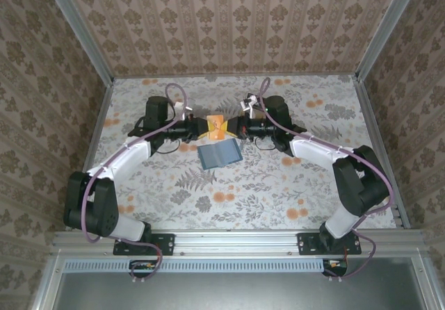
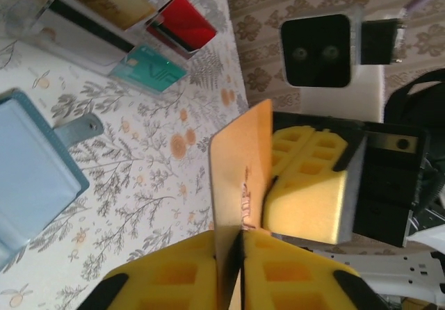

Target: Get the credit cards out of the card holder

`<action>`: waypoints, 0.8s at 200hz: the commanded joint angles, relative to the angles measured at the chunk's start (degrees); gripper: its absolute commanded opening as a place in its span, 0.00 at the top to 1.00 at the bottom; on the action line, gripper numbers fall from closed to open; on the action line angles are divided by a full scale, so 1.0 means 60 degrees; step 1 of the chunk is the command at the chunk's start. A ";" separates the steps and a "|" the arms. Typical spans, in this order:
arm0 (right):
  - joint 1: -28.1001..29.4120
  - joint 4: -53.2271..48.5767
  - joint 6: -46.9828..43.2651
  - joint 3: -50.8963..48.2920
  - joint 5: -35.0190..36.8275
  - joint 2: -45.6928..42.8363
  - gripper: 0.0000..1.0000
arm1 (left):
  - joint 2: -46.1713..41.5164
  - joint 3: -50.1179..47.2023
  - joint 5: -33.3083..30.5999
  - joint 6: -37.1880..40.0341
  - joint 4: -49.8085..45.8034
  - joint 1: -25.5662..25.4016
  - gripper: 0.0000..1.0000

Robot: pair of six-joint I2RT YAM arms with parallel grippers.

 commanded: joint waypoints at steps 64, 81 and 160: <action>0.0070 0.3267 0.2476 0.0304 -0.0724 0.0903 0.75 | -0.0575 -0.0255 0.0272 -0.1247 0.1512 0.0110 0.99; 0.0084 0.3268 0.2436 0.0317 -0.0655 0.0899 0.81 | -0.0571 -0.0239 0.0192 -0.1223 0.1371 0.0110 0.99; -0.0475 -0.2935 -0.2535 0.1492 0.0648 0.0046 1.00 | -0.0513 0.0032 -0.1809 0.1092 -0.2221 0.0466 0.47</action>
